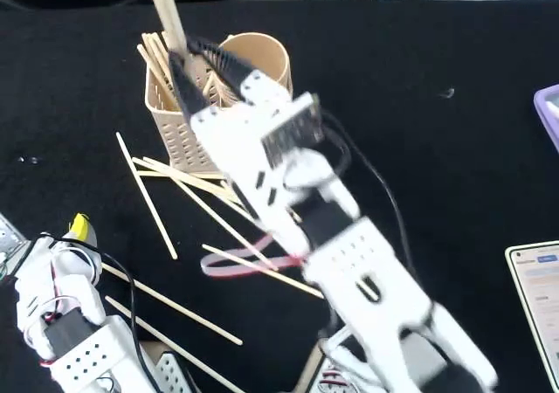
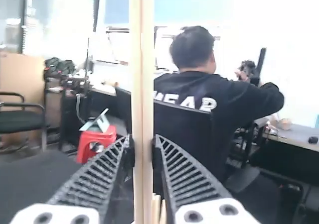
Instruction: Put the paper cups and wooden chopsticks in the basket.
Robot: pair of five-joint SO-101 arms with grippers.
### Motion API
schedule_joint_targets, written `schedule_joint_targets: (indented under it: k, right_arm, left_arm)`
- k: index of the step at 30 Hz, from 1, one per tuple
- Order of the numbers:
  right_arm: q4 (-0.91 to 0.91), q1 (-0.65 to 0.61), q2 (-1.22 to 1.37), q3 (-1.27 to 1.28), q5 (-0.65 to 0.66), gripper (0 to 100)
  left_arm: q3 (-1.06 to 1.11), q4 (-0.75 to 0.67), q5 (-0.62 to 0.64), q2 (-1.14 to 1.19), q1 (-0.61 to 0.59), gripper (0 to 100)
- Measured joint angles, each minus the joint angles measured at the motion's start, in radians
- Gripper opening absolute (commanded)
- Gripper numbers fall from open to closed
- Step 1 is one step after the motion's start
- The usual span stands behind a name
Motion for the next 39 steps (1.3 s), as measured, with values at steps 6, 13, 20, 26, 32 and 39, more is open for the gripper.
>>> schedule_joint_targets:
  k: [6, 13, 20, 26, 32, 39]
  right_arm:
    - [-0.020, 0.011, 0.301, -0.195, 0.000, 1.1]
    - [-0.012, 0.011, 0.457, -0.224, 0.000, 2.7]
    - [0.126, 0.011, 0.454, -0.224, 0.000, 10.9]
    - [0.269, 0.011, 0.278, -0.224, 0.000, 10.9]
    - [0.644, -0.055, -0.035, -0.209, 0.000, 10.9]
    - [1.235, -0.213, -0.396, 0.066, 0.003, 11.5]
  left_arm:
    - [0.000, 0.000, 0.000, 0.000, 0.006, 28]
    - [0.000, 0.000, 0.000, 0.000, 0.011, 28]
    - [0.000, 0.000, 0.000, 0.000, 0.011, 28]
    - [0.000, 0.000, 0.000, 0.000, 0.011, 28]
    - [0.000, 0.000, 0.000, 0.000, 0.011, 28]
    - [0.000, 0.000, 0.000, 0.000, 0.011, 28]
